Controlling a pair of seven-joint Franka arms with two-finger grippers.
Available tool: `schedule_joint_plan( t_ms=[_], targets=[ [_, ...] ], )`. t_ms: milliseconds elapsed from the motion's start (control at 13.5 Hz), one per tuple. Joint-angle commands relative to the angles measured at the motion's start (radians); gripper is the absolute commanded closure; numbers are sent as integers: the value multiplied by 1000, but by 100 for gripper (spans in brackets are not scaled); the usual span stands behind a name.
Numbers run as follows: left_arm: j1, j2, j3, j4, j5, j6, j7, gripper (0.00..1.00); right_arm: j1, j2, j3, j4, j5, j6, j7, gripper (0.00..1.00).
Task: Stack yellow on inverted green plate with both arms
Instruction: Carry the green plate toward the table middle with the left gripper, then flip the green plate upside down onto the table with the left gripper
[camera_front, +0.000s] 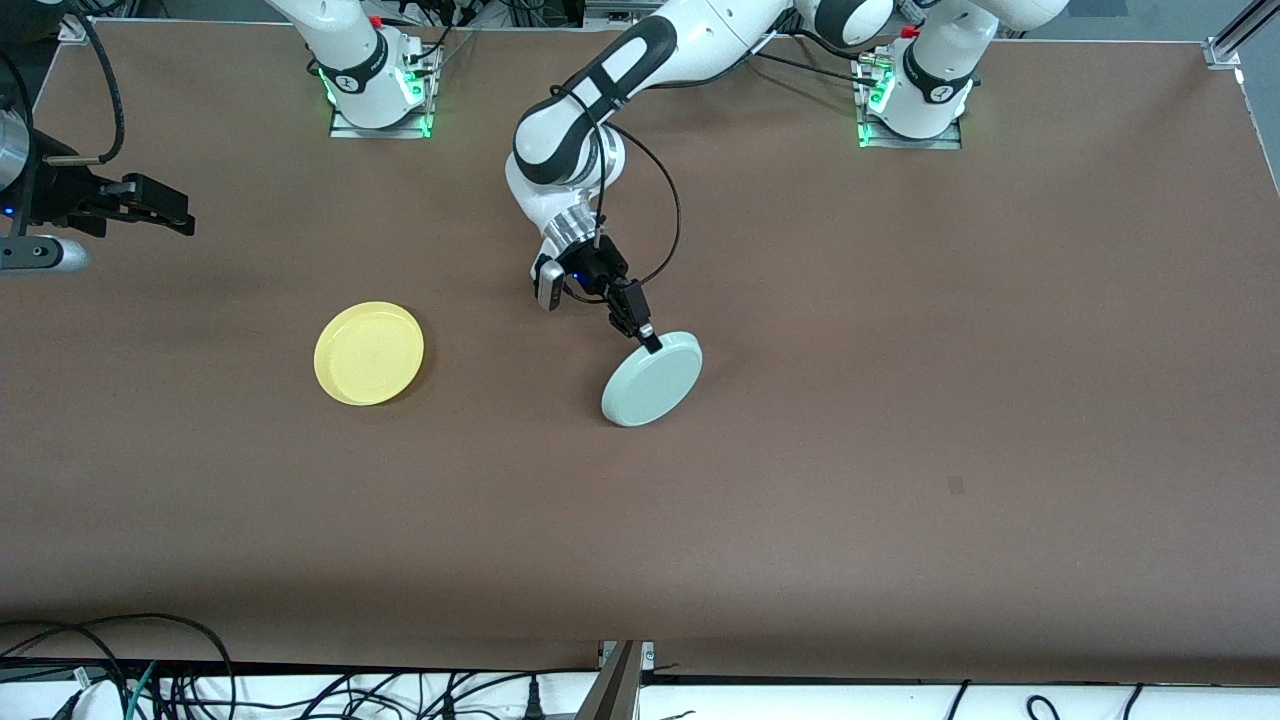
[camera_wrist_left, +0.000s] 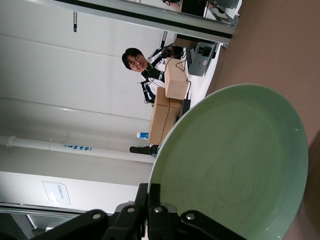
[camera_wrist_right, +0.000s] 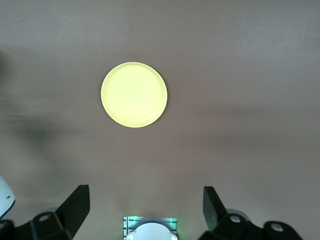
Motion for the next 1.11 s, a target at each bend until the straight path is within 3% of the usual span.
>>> schedule_joint_plan(
  t_ms=[0,74,148,519,1039],
  targets=[
    [-24,23,8,30,11,-10,-23,100,4,-1,0,16,8,-6,6,0],
    [-25,23,3,29,5,-4,-23,62,4,-1,0,14,8,-6,7,0],
    [-28,27,1,24,7,0,-35,1,4,-1,0,14,8,-6,6,0],
    [-67,74,-29,-7,4,43,-294,0,2,-1,0,16,8,-6,6,0],
    [-44,61,-32,-8,-20,356,-566,0,2,-1,0,14,8,-10,1,0]
  ],
)
